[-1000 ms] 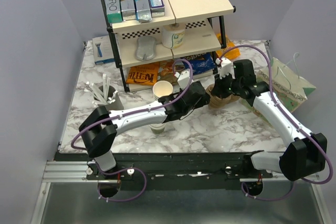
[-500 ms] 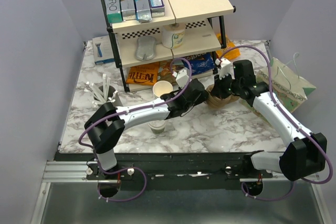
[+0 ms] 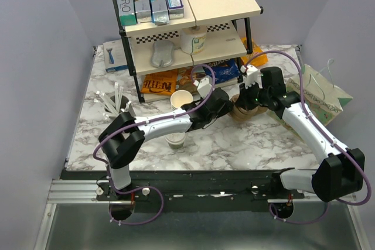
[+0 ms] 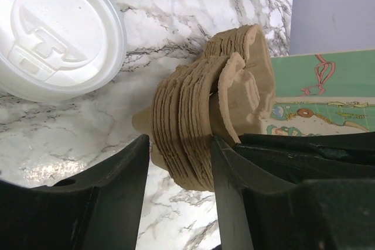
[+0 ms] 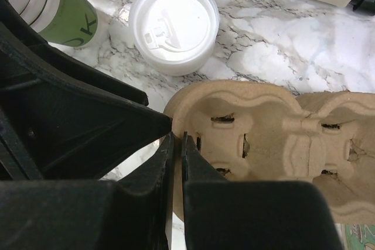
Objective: Pack the takeout coffee
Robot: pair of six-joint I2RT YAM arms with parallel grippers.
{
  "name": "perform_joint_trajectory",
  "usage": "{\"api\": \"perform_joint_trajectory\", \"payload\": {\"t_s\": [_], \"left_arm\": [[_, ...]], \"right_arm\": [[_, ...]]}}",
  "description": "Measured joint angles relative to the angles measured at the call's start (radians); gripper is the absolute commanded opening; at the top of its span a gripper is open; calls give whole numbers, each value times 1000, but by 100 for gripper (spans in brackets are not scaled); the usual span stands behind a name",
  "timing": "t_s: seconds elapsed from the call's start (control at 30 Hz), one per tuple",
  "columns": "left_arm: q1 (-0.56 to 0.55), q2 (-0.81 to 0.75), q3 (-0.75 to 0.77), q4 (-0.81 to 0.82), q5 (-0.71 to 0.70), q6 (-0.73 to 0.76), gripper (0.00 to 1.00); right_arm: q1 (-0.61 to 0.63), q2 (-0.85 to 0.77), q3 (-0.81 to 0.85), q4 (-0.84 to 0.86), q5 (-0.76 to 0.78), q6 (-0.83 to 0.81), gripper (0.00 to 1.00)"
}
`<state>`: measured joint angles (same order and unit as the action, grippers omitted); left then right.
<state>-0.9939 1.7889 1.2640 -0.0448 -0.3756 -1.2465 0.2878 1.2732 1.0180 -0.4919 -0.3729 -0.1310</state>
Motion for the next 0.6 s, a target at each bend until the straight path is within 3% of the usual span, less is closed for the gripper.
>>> {"api": "perform_joint_trajectory", "payload": {"t_s": [0.6], "left_arm": [[0, 50, 21, -14, 28, -7, 52]], "right_arm": [[-6, -83, -6, 43, 17, 1, 1]]}}
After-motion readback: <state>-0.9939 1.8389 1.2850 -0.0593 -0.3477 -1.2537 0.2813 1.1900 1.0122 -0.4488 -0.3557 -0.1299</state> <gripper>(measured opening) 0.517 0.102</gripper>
